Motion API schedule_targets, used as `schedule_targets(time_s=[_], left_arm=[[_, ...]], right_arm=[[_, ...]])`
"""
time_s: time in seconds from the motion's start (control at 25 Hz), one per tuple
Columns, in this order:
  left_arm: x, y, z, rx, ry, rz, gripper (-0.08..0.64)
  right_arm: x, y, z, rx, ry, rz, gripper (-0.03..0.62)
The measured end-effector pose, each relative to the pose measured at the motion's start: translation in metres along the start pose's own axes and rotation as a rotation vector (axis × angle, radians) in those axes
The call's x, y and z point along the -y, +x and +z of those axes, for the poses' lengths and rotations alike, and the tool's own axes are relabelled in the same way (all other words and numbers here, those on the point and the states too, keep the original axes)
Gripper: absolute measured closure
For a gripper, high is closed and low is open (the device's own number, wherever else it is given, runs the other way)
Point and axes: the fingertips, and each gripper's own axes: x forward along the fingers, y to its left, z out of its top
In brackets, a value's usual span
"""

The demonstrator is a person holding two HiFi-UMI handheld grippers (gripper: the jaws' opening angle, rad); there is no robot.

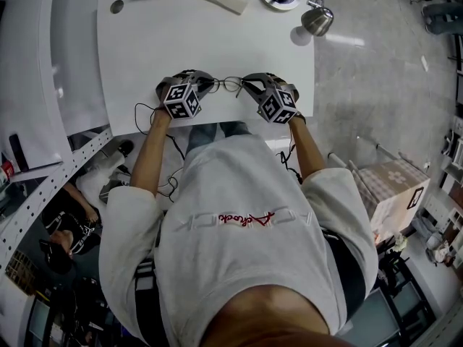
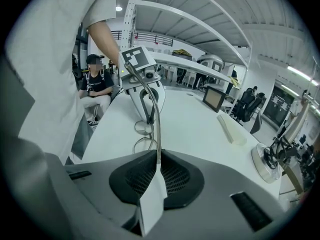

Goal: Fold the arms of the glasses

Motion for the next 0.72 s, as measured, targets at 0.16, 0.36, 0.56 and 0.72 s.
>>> schedule_targets(time_s=[0.16,0.36,0.56,0.72], left_arm=[[-0.001,0.002,-0.001,-0.005,-0.017,-0.008,0.506],[-0.001,0.004,-0.002,-0.001,-0.030,-0.015,0.505],[-0.002,0.004,-0.001,0.004,-0.031,-0.017,0.503],[-0.005,0.001,-0.001,0.020,-0.041,0.004,0.500]], right_arm=[[0.003,0.000,0.003,0.002,-0.003,0.005,0.534],[0.001,0.004,0.004,-0.010,-0.023,0.024,0.534],[-0.001,0.010,0.005,-0.032,-0.045,0.052,0.534],[0.000,0.016,0.004,-0.058,-0.050,0.068,0.534]])
